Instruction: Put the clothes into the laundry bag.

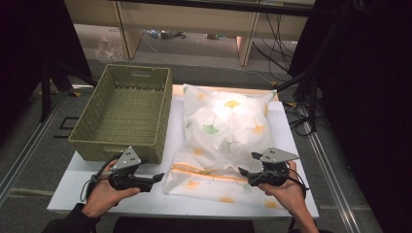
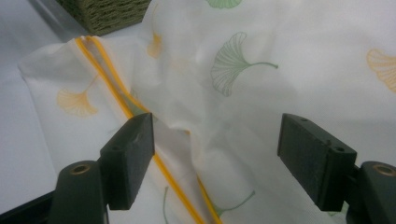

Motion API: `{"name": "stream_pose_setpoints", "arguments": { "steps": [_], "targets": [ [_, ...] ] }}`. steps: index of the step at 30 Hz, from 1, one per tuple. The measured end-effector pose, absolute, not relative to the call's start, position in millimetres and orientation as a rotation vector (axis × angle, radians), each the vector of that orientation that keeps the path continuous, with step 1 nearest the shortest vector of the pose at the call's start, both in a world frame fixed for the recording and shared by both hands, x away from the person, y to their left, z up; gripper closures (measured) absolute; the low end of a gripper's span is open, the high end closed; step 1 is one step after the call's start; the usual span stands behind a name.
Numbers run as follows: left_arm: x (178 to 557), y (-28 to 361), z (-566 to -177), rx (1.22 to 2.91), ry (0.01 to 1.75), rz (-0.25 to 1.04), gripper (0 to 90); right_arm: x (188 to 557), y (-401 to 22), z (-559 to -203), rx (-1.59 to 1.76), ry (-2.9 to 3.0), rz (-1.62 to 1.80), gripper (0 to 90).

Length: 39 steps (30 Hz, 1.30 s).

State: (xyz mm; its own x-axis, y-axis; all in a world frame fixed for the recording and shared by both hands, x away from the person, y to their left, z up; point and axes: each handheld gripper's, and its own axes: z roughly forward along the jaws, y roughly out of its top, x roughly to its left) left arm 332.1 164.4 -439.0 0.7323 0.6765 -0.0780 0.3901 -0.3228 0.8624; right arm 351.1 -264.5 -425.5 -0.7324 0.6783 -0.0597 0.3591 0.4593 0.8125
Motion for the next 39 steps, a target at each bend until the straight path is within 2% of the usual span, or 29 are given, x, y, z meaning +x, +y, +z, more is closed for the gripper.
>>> {"name": "stream_pose_setpoints", "arguments": {
  "steps": [9,15,28,39],
  "targets": [
    [328.8,166.4,-440.8,1.952,0.81,0.381,16.0,336.0,-266.4,-434.0,0.938,2.312,1.172,23.6],
    [324.6,167.1,-440.7,1.957,0.796,0.397,15.8,325.2,-266.1,-434.1,0.921,2.291,1.194,18.5],
    [310.6,162.4,-441.8,1.969,0.784,0.383,17.1,298.4,-279.9,-438.9,0.959,2.23,1.236,18.1],
    [310.3,162.4,-442.2,1.983,0.759,0.403,16.3,296.1,-283.1,-441.2,0.946,2.226,1.222,18.8]
  ]
}}
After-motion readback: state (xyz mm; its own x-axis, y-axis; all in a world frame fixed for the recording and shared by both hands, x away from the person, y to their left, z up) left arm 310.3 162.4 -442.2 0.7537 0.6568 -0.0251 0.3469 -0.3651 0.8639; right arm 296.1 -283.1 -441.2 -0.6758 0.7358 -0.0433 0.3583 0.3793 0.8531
